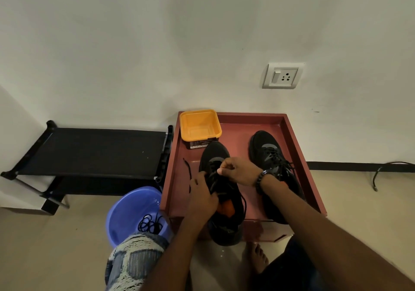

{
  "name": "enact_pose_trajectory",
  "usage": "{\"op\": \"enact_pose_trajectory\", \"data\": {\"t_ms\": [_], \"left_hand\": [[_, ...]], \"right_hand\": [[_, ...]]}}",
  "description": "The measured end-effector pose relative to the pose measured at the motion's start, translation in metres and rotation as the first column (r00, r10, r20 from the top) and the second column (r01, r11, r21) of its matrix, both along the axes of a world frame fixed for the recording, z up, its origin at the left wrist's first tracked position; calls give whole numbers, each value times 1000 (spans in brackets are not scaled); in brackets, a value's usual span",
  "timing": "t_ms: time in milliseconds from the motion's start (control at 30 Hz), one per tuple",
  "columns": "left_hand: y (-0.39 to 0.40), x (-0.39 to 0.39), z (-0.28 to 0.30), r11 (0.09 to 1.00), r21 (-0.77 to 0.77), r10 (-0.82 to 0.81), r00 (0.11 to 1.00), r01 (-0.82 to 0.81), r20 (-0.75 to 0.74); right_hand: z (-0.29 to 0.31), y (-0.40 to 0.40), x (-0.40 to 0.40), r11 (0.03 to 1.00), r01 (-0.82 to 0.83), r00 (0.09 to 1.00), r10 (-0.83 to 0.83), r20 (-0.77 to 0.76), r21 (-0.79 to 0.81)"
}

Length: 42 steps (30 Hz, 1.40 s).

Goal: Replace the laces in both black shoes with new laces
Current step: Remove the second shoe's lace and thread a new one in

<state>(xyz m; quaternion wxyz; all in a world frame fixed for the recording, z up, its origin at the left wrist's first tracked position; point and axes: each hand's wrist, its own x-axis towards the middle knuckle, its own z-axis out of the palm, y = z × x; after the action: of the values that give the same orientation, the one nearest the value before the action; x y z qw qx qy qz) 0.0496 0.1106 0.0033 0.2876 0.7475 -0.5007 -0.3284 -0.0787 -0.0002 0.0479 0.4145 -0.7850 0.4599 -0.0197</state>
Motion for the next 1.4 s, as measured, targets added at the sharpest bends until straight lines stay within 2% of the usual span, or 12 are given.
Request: {"op": "enact_pose_trajectory", "data": {"t_ms": [67, 200, 300, 367, 467, 567, 667, 867, 1100, 1267, 1400], "left_hand": [[-2, 0, -2, 1000, -6, 7, 1000, -7, -2], [-2, -2, -3, 1000, 4, -12, 1000, 12, -1], [-1, -3, -4, 1000, -15, -7, 1000, 7, -16], [-4, -4, -4, 999, -33, 2, 1000, -2, -10], [-12, -8, -5, 999, -29, 45, 998, -43, 42], [-22, -6, -5, 998, -34, 53, 992, -49, 116], [-25, -1, -7, 999, -36, 9, 986, -3, 164], [-20, 12, -6, 996, -82, 11, 998, -16, -57], [-16, 17, -5, 998, -56, 22, 982, -33, -190], [-9, 22, 2, 997, -9, -79, 987, 78, -142], [2, 34, 14, 984, 123, -129, 991, 132, -39]], "right_hand": [[3, 5, 1, 996, 20, 1000, -20, -1, -93], [14, 10, -2, 988, 78, 997, -77, 10, -131], [14, 15, -7, 998, 27, 999, -29, -31, -49], [7, 27, -8, 1000, -11, 993, 10, -119, -15], [-12, 47, 0, 973, 102, 980, -134, -147, -206], [-20, 51, 6, 930, 249, 952, -286, -111, -270], [-23, 48, 6, 929, 181, 946, -255, -202, -324], [-14, 35, -11, 966, 113, 981, -146, -127, -234], [-25, 34, -21, 964, 193, 977, -206, -52, -183], [-25, 39, -27, 973, 193, 980, -185, 74, -125], [-21, 41, -44, 974, 215, 976, -212, 41, -68]]}}
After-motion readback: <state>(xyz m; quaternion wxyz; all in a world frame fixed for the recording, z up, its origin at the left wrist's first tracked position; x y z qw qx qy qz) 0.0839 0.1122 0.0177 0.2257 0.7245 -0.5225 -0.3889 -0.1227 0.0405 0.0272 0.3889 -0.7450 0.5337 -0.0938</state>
